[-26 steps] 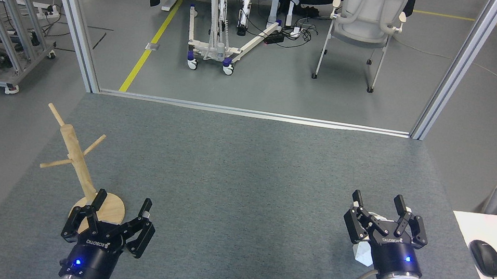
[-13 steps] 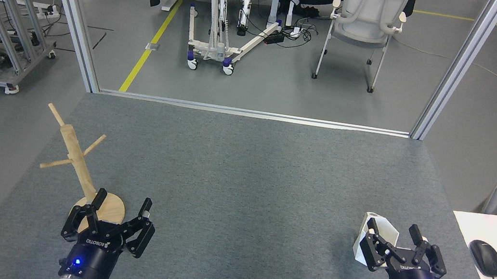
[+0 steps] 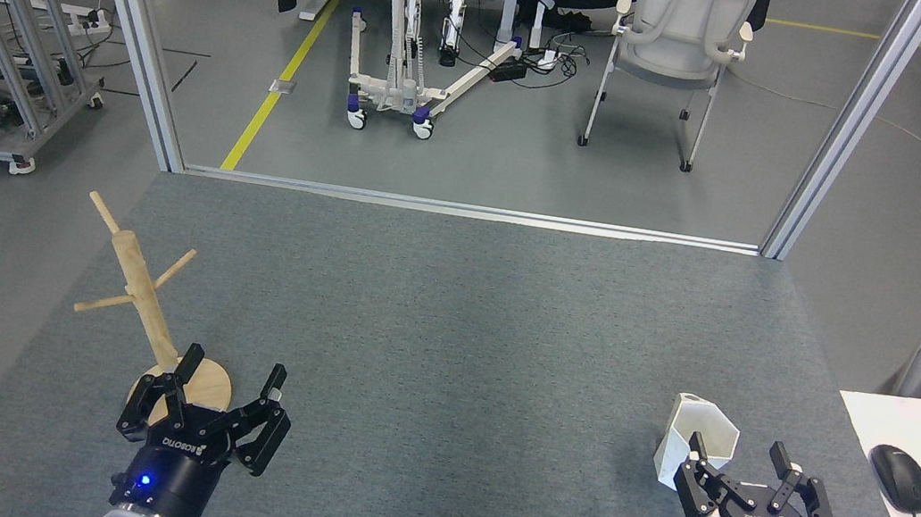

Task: Hang cup on storage rack
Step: 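Lower the right gripper onto the white hexagonal cup and close it, then lift the white cup with the right gripper, then carry the cup toward the center and raise the left gripper toward it, then grasp the cup's base with the left gripper beneath the right gripper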

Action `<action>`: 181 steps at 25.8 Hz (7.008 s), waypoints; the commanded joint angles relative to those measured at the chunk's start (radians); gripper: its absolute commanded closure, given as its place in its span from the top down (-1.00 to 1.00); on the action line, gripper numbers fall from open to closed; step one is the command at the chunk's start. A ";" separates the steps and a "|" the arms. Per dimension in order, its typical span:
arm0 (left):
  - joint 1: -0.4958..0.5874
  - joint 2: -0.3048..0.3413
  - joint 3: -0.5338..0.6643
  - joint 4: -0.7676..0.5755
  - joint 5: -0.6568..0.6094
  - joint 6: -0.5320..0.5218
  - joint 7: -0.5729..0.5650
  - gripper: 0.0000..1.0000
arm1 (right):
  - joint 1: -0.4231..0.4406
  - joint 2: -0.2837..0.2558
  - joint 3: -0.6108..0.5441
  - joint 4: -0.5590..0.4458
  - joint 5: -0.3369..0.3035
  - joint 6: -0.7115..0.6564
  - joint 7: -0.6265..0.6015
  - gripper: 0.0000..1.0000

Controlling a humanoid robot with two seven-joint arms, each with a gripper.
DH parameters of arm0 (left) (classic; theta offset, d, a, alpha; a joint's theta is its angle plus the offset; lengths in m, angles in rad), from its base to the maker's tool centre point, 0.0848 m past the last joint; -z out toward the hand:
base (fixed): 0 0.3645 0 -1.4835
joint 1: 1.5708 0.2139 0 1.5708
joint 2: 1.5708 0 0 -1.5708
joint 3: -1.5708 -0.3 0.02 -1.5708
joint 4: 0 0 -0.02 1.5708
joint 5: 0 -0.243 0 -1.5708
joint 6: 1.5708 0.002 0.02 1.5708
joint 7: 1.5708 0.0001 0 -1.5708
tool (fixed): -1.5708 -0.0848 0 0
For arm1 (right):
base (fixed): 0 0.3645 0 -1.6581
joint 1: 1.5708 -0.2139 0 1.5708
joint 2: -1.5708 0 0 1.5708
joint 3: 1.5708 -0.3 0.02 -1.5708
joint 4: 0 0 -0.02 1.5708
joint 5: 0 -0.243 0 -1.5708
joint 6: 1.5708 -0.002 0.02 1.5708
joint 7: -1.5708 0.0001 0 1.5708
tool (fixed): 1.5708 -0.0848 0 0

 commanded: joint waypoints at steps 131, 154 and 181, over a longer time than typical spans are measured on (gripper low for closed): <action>-0.132 -0.067 -0.064 0.074 0.002 -0.112 -0.210 0.97 | -0.639 0.366 0.154 0.206 0.077 -0.381 0.284 -0.69; -0.273 -0.184 -0.090 0.174 -0.003 -0.061 -0.228 0.93 | -0.690 0.189 0.748 -0.115 -0.304 0.550 0.253 -0.83; -0.447 -0.225 -0.159 0.308 -0.015 -0.066 -0.236 0.92 | -0.840 0.232 0.834 0.017 -0.361 0.711 0.341 -0.83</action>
